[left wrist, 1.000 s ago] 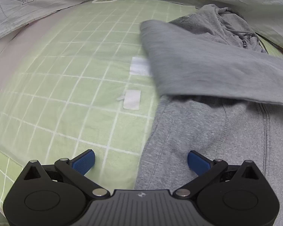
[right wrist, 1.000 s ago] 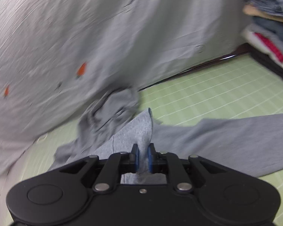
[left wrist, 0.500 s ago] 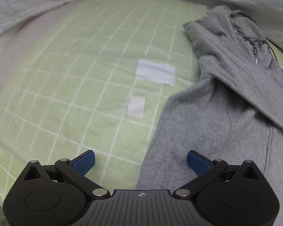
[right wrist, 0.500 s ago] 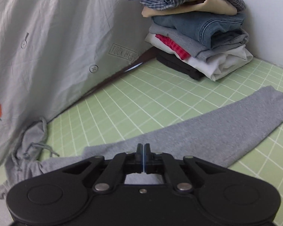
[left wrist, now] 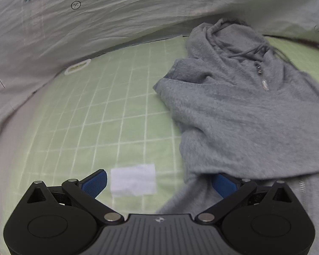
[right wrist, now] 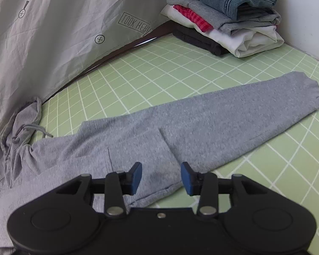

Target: Fold clothes

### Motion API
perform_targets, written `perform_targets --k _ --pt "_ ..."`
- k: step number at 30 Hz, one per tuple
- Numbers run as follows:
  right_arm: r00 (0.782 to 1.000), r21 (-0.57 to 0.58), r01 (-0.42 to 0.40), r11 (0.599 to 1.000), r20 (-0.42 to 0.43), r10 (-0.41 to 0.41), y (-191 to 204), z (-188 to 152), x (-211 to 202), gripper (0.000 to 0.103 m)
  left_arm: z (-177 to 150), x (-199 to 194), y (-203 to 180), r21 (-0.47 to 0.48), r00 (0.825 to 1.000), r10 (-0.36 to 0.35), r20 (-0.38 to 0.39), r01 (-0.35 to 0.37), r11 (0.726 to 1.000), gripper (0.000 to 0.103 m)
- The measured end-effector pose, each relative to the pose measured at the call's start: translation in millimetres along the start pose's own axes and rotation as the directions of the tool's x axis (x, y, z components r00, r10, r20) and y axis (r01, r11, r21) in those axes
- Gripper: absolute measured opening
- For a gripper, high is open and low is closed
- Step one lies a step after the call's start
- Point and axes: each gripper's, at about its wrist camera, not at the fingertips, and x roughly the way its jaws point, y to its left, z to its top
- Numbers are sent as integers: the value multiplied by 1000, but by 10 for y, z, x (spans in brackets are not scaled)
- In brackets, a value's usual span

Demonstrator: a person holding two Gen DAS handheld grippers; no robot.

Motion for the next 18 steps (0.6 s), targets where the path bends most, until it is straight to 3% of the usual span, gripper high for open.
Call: perform_targets --k 2,4,9,13,18 --pt "1000 -3 8 1000 -4 -8 -1 -11 -8 46 13 51 26 -19 999 50 -4 -50 999 103" --pt "1000 -4 15 1000 -8 -15 -7 -23 -13 46 -34 56 155 -95 998 66 -17 -67 993 103" --pt "999 -5 33 999 -33 -33 -15 -66 17 49 -357 70 551 -270 993 90 -77 -108 957 103" --pt "998 -23 32 999 -51 -33 37 -107 42 52 -534 36 752 -391 997 25 -76 -53 919 103" --pt "998 -55 30 998 -59 -33 124 -116 44 62 -510 -55 743 -373 998 5 -63 -28 927 103"
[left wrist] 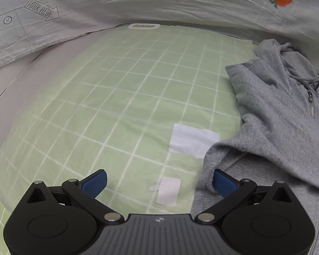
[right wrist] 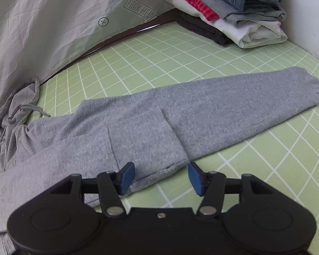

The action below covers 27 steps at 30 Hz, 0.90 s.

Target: Fold clothes

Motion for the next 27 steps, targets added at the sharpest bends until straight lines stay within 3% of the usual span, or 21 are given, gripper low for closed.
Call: perform_targets --k 2,5,10,14,20,25,27 --pt "1000 1 3 1000 3 -3 11 19 0 69 48 -49 52 -35 999 -35 5 35 999 103" --pt "1000 15 -5 1000 14 5 8 59 0 71 150 -111 190 -120 989 -143 24 145 982 102" --pt "1000 28 -13 1000 21 13 26 127 39 71 342 -109 309 -233 954 -294 64 301 925 95" --pt "1000 33 -17 999 15 16 37 154 77 71 562 51 220 -250 920 -386 69 390 886 84" --pt "1000 49 -8 999 10 7 43 196 131 70 882 485 -42 -274 879 -476 31 466 841 79" --pt "1000 12 20 1000 0 -20 116 214 174 70 1085 753 -301 -241 847 -532 5 517 821 75" --pt "999 -13 36 999 2 -36 155 211 192 71 1132 852 -405 -228 853 -522 -13 506 832 58"
